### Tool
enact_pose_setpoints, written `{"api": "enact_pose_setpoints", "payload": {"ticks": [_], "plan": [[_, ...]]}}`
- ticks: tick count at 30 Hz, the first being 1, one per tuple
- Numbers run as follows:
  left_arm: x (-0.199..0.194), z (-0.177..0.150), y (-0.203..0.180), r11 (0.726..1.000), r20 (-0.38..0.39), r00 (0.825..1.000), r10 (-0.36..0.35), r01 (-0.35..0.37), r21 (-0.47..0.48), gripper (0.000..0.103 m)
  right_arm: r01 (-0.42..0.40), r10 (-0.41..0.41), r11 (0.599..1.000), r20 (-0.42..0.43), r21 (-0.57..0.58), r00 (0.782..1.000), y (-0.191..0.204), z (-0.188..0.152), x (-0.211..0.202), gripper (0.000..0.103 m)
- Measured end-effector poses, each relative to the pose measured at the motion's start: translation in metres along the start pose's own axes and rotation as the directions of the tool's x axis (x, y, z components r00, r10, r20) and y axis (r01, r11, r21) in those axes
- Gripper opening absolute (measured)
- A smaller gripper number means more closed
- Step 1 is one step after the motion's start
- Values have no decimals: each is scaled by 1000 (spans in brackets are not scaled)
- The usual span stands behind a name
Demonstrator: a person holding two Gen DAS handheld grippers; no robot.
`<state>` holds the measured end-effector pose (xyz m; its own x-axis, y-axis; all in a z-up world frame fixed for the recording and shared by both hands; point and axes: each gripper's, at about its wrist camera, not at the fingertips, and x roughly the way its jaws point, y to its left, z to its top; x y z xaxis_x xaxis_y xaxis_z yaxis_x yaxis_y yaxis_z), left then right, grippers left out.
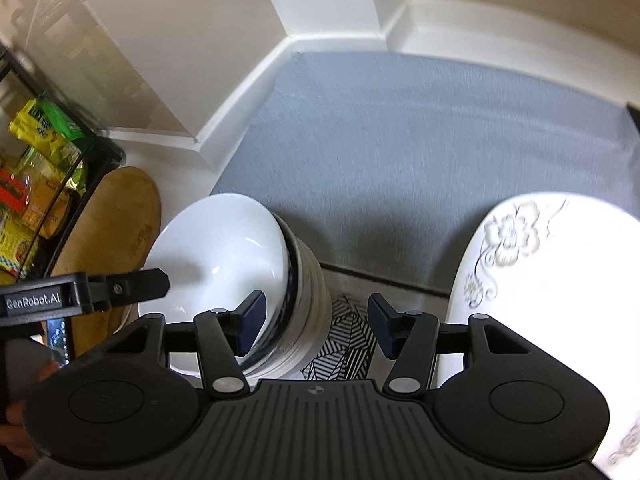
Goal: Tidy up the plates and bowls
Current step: 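Lower the blue-banded bowl into the stack and open both grippers, then close both grippers on the rim of the bowl stack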
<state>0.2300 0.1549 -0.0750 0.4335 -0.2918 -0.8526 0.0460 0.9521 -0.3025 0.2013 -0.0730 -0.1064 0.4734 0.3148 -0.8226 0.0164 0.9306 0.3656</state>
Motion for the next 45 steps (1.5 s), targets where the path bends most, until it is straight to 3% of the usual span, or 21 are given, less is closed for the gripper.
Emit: {"api": "enact_pose_setpoints", "payload": {"ticks": [23, 32, 45], "plan": [[25, 0, -7, 1000, -53, 999, 14, -13, 2, 102, -21, 24, 999, -65, 45, 998, -7, 5, 21, 63], [42, 5, -4, 1000, -101, 995, -20, 17, -25, 102, -27, 36, 997, -115, 72, 993, -11, 6, 37, 63], [58, 7, 12, 992, -150, 985, -88, 73, -105, 102, -36, 43, 998, -139, 53, 989, -5, 10, 46, 72]]}}
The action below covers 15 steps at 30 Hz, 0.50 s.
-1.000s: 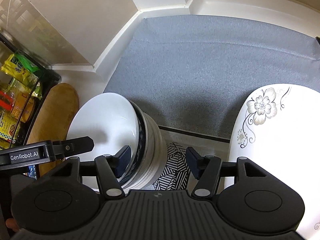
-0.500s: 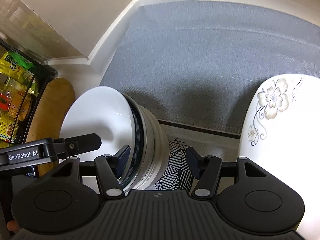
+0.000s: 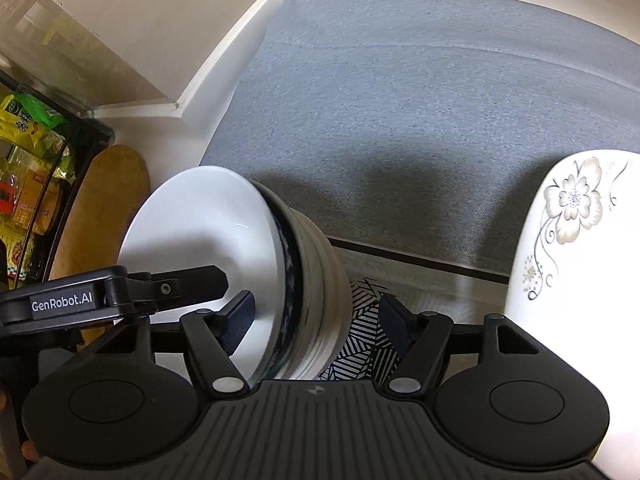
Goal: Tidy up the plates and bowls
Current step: 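Close both grippers on the rim of the bowl stack, then lift the bowl stack and carry it over the flower plate stack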
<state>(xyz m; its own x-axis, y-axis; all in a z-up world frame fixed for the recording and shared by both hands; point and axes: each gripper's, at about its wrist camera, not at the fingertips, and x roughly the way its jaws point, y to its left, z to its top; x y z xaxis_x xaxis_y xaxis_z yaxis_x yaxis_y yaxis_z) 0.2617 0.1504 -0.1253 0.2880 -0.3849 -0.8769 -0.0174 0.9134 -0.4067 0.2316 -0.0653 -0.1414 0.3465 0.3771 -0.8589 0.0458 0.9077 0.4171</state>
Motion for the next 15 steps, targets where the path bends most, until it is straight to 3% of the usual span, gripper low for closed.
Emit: {"api": "enact_pose_setpoints", "payload": {"ticks": [9, 12, 15], "plan": [[5, 4, 6, 999, -1, 999, -33, 33, -25, 103, -12, 12, 1000, -23, 7, 1000, 0, 1, 4, 79], [5, 4, 9, 998, -4, 999, -48, 48, -34, 103, -71, 74, 996, -52, 56, 996, -6, 1, 12, 80], [9, 5, 18, 977, -44, 978, -202, 198, -80, 85, -106, 109, 992, -42, 76, 993, -11, -2, 13, 78]]}}
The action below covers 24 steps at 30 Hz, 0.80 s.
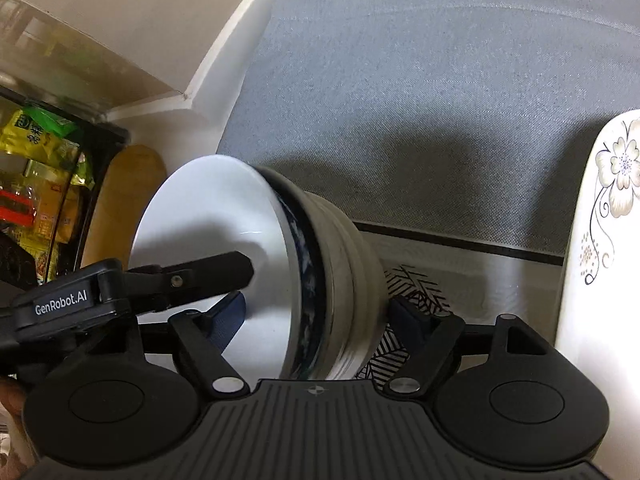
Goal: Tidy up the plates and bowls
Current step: 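Lift the bowl stack and carry it over the flower plate stack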
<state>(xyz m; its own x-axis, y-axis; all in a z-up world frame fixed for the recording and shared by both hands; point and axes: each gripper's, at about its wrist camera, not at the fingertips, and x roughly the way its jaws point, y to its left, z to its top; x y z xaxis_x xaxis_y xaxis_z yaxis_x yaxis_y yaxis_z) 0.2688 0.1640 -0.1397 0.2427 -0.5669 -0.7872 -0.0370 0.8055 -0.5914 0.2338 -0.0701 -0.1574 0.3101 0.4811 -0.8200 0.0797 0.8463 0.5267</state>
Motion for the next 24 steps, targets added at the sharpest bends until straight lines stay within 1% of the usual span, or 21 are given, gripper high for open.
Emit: {"api": "enact_pose_setpoints", "payload": {"ticks": [2, 7, 11, 14, 16, 18, 19, 20, 22, 24], "plan": [[-1, -1, 0, 999, 12, 1000, -13, 12, 34, 86, -9, 9, 1000, 8, 13, 1000, -4, -2, -3, 75], [-6, -5, 6, 998, 29, 999, -39, 38, 40, 83, -28, 27, 998, 25, 62, 999, -13, -7, -8, 71], [-23, -12, -2, 991, 73, 994, -79, 71, 111, 81, -28, 25, 997, 41, 77, 999, -17, -8, -13, 68], [-24, -12, -1, 993, 89, 993, -84, 76, 89, 81, -42, 38, 995, 43, 88, 998, -22, -8, -13, 67], [-21, -13, -1, 995, 93, 994, -64, 56, 84, 79, -56, 52, 994, 45, 95, 998, -25, -9, -12, 67], [-16, -13, 2, 998, 80, 996, -43, 39, 50, 78, -67, 62, 993, 46, 99, 997, -29, -9, -12, 67], [-8, -12, 6, 1000, 52, 998, -19, 18, 20, 78, -70, 66, 993, 46, 97, 997, -30, -9, -12, 67], [-7, -12, 9, 999, 57, 998, -36, 37, -8, 82, -74, 70, 993, 47, 96, 996, -31, -8, -12, 68], [-5, -12, 5, 999, 50, 998, -41, 41, 3, 92, -84, 80, 992, 47, 91, 996, -33, -9, -11, 71], [-4, -17, -3, 1000, 68, 997, -23, 22, 22, 93, -76, 72, 995, 54, 70, 996, -31, -8, -12, 71]]}}
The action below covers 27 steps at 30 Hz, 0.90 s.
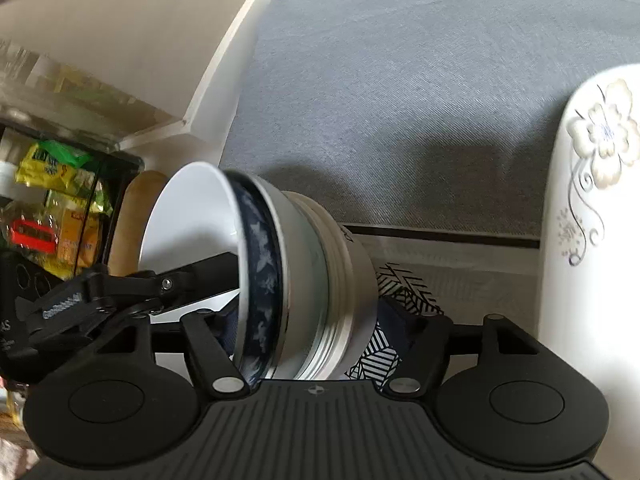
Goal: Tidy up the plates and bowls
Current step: 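Lift the bowl stack and carry it over the flower plate stack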
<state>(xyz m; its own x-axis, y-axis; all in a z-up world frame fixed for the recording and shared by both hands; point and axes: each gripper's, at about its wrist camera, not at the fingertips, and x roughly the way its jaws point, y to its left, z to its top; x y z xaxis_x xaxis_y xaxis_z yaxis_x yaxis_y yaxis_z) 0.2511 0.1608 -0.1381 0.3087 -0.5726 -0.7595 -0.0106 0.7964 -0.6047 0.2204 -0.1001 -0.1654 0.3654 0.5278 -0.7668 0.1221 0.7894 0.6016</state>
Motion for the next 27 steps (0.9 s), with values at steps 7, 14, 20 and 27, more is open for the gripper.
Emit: {"api": "enact_pose_setpoints", "payload": {"ticks": [7, 14, 20, 27], "plan": [[-7, -10, 14, 994, 21, 995, -98, 99, -40, 89, 45, -43, 997, 43, -58, 998, 5, -1, -13, 69], [-5, -8, 3, 995, 27, 995, -100, 100, -17, 89, 69, -62, 993, 70, -95, 996, 11, -1, -22, 67], [0, -4, -4, 995, 18, 995, -101, 101, -12, 89, 86, -79, 992, 80, -94, 994, 10, 0, -30, 67], [5, 3, -9, 994, 9, 994, -113, 113, -8, 89, 100, -92, 992, 104, -81, 990, 14, 2, -39, 67]]}}
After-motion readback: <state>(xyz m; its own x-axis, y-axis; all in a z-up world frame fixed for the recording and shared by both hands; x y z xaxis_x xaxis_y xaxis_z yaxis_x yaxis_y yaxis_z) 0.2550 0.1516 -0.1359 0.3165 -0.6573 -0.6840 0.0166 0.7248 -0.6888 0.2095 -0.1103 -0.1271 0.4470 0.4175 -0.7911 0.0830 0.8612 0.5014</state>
